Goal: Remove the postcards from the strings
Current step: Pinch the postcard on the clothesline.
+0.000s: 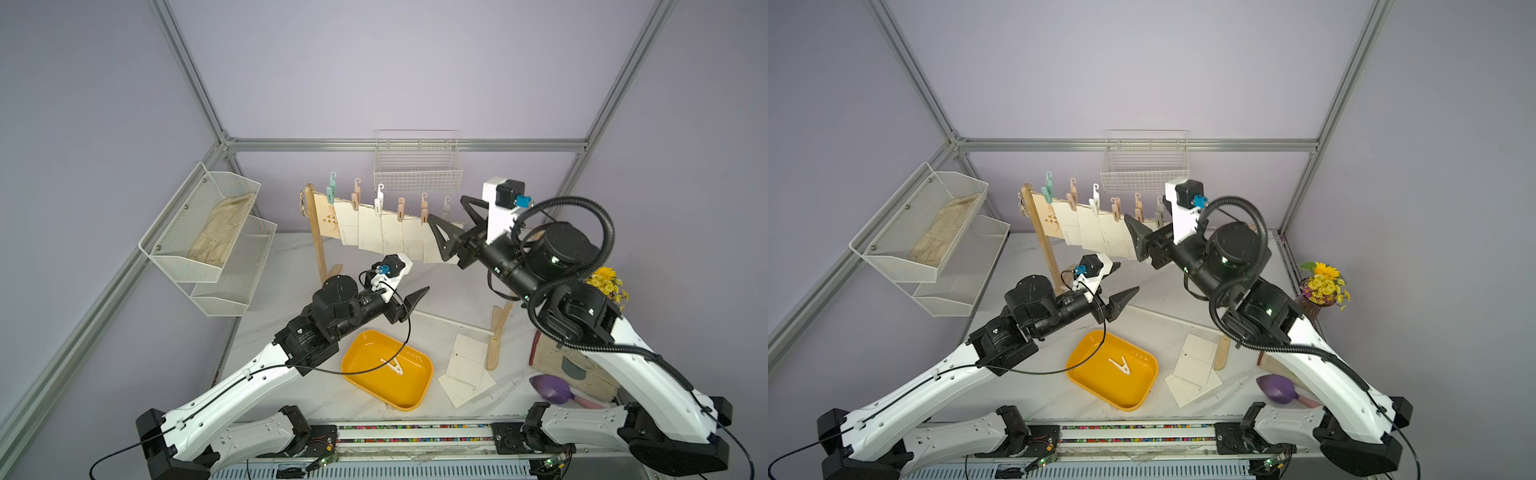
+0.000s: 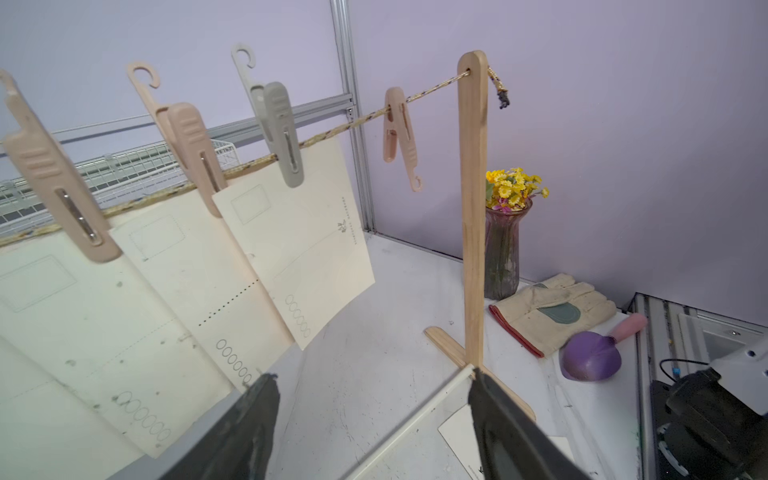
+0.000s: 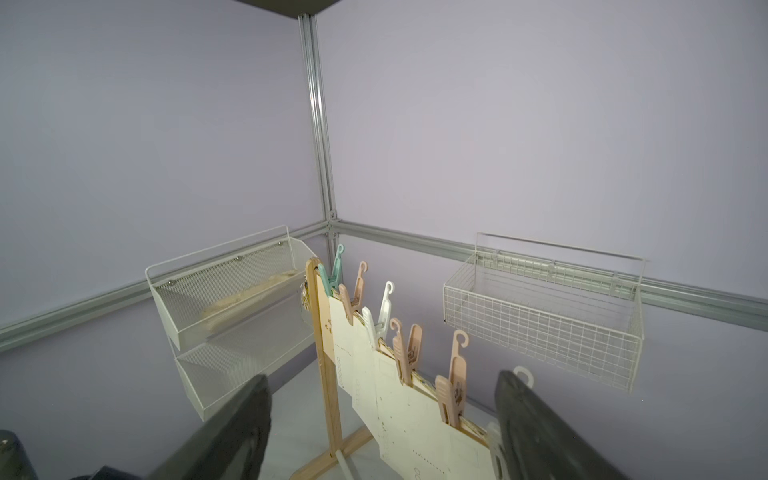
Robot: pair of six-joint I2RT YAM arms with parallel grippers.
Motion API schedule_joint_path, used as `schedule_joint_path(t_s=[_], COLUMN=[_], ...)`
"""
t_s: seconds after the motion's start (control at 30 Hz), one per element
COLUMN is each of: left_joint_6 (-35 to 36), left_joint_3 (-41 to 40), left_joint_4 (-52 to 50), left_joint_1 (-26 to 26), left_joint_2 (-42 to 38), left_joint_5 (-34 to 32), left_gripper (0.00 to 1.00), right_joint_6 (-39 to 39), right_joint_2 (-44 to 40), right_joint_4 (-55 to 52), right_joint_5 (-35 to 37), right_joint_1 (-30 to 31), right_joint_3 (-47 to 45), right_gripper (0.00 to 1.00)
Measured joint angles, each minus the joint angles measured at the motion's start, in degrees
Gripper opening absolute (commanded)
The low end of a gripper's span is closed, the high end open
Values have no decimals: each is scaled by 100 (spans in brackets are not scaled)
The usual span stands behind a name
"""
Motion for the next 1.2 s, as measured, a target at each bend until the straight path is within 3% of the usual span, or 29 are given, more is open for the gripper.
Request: schedule_joint_path(t_s=[0.1, 0.27, 0.5, 0.63, 0.93, 1.2], left_joint_6=[-144, -527, -758, -791, -800, -817], left_joint_3=[0, 2, 179, 313, 350, 798], left_joint_4=[162, 625, 997, 1084, 1447, 1668], left_joint_1=[415, 964, 1049, 1084, 1237, 1379], left_joint_2=[238, 592, 1222, 1504, 1635, 2212], left_joint_5=[442, 1471, 2553, 2590, 1991, 2310], left_gripper=[73, 67, 63, 63, 62, 57], right_joint_6=[164, 254, 264, 289, 278, 254], right_joint_2=[254, 125, 42, 350, 1355, 1561], right_joint_4=[-363, -949, -1563, -1788, -2380, -2555], right_joint_5=[-382, -798, -1419, -1956, -3294, -4070], right_joint_1=[-566, -896, -1429, -1843, -2754, -3067], right_joint_3=[229, 297, 765, 1093, 1687, 1882], right_gripper=[86, 86, 87, 92, 93, 95])
